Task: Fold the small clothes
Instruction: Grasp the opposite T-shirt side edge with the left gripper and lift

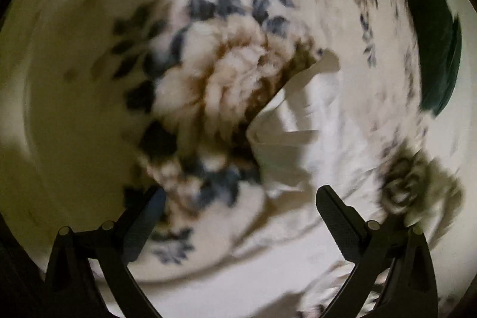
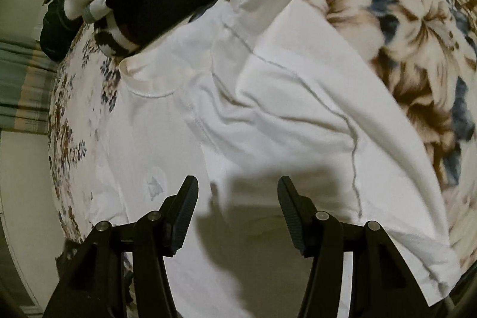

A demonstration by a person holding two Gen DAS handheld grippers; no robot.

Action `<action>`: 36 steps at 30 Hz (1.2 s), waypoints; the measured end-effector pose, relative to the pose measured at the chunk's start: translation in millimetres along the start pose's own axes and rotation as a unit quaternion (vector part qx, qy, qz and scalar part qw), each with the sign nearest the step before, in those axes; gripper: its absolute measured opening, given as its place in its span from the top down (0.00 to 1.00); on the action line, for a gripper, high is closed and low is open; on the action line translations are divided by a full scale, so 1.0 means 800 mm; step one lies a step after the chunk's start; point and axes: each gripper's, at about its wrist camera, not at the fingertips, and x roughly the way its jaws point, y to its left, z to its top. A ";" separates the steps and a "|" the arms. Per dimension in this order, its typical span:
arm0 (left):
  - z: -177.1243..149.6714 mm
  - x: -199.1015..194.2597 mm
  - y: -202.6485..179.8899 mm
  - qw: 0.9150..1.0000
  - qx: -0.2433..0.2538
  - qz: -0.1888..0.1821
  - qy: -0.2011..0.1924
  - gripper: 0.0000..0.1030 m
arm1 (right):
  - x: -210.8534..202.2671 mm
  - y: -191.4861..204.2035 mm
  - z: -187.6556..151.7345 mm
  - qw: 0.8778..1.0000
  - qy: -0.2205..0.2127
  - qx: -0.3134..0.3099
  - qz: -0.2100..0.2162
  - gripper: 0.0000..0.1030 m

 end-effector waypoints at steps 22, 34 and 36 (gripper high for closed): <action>-0.017 0.037 -0.047 0.995 0.028 0.031 -0.087 0.86 | 0.000 -0.018 0.014 0.999 -0.009 0.025 -0.038 0.44; -0.075 -0.030 -0.123 0.961 0.206 -0.010 -0.183 0.96 | -0.013 -0.037 0.013 1.000 -0.010 0.017 -0.018 0.44; -0.108 -0.041 -0.158 0.943 0.269 -0.019 -0.196 0.96 | -0.018 -0.047 0.013 1.000 -0.010 0.021 -0.017 0.44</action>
